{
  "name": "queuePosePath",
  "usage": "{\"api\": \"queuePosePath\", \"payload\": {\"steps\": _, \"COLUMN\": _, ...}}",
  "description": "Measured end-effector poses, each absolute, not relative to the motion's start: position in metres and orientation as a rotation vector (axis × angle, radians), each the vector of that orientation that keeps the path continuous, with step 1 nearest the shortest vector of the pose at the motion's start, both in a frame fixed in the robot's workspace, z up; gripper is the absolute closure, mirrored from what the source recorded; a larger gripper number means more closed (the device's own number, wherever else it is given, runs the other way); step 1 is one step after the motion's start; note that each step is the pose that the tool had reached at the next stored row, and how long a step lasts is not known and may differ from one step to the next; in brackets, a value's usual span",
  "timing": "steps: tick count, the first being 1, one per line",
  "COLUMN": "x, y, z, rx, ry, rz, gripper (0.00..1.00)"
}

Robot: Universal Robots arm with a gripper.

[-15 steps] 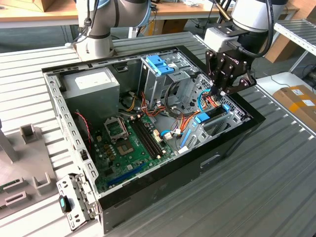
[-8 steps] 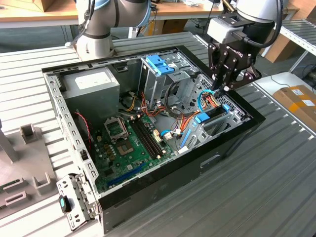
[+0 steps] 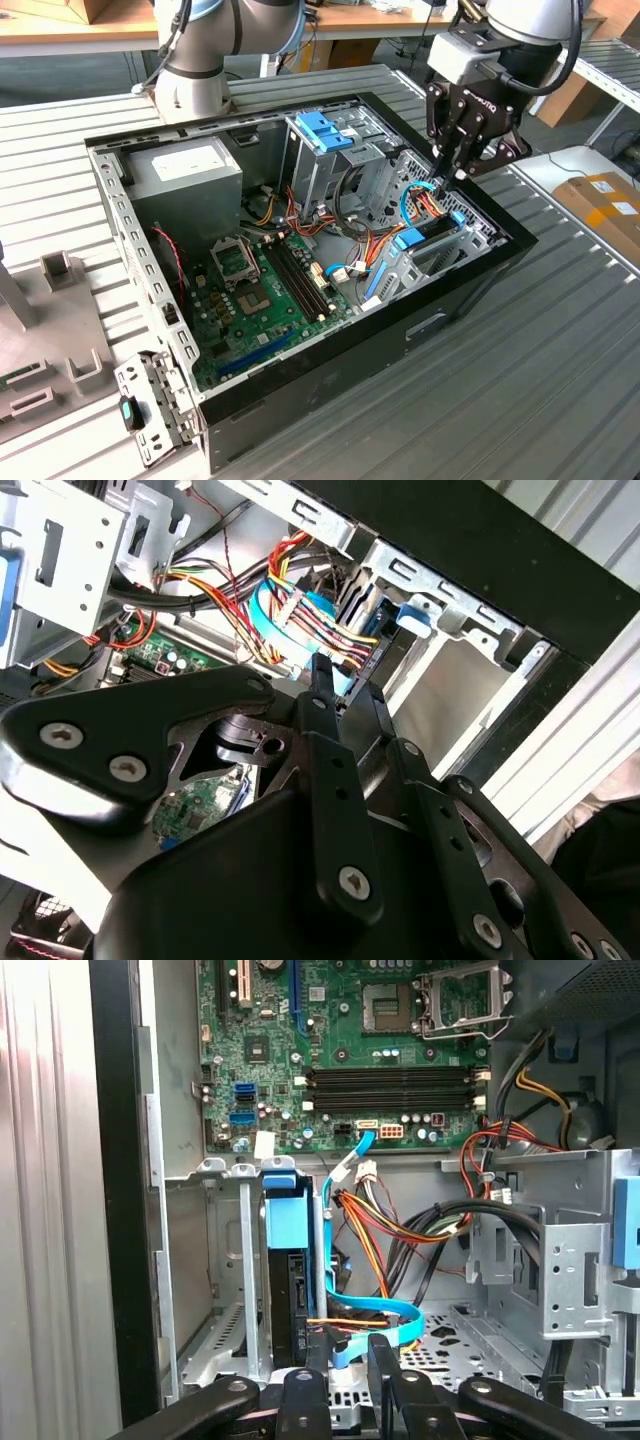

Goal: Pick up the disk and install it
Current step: 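Insert the second disk wire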

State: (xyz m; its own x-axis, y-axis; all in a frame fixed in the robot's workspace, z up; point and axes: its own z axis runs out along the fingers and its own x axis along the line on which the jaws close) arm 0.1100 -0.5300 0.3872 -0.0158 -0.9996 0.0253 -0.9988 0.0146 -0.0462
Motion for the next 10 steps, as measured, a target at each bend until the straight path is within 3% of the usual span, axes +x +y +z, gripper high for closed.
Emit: {"api": "queuePosePath", "payload": {"steps": 10, "x": 0.114, "y": -0.531, "z": 0.376, "rx": -2.206, "ry": 2.239, "rz": -0.054, "gripper": 0.70}}
